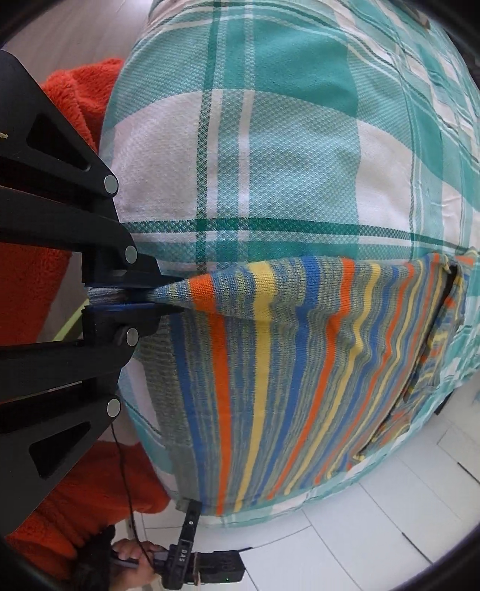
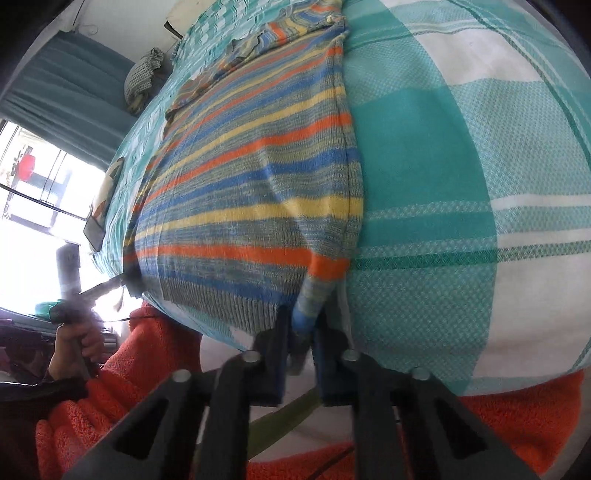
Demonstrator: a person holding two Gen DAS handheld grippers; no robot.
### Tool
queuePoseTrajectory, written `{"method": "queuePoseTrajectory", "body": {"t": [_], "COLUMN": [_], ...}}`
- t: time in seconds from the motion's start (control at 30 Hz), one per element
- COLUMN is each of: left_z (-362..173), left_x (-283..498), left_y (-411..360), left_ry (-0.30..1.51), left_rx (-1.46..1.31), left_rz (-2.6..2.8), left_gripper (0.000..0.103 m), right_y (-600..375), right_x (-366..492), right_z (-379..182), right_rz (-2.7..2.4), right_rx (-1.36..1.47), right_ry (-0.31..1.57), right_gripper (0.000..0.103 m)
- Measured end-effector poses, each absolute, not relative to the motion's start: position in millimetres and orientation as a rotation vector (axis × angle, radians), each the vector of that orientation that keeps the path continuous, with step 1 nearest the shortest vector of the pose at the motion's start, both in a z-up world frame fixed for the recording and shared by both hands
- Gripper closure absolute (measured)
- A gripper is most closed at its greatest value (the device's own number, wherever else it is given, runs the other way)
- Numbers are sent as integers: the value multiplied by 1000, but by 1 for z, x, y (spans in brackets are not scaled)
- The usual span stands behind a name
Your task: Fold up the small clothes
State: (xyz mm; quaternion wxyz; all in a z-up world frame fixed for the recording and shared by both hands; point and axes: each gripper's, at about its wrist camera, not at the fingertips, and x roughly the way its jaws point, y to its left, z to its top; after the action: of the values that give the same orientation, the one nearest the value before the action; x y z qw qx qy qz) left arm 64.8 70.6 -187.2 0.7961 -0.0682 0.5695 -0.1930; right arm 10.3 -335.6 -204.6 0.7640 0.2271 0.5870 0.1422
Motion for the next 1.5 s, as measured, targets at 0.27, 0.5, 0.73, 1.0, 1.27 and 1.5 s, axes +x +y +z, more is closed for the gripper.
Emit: {"method": "queuePoseTrajectory", "body": {"t": [0.27,0.5,0.73,1.0,1.27,1.5], "left_z": [-117,-104,-112,-129,-95,-138], "left_x": [135,296,402,458,382,449], "left_y": [81,68,43,45,35,-39], "left_ry": [1090,1026,1073,1060,861,1069], "left_rx": [-369,-395,-374,-405,-139,44], "left_rz": [-523,-418,-313,-122,-280,-313], "left_gripper": [99,99,99,51,36,36], "right_y": [-367,-395,-423,-450,-418,-349], "right_x": [39,183,316,385,365,428], "right_z": [-147,-125,-126,-167,-123,-170], "right_rz": [358,294,221,94,283,300], "right_rx": [750,777,819,976,544,220], "right_ry": [1074,921,921,860,905,1213], "right_gripper": [97,97,97,79,76,79]}}
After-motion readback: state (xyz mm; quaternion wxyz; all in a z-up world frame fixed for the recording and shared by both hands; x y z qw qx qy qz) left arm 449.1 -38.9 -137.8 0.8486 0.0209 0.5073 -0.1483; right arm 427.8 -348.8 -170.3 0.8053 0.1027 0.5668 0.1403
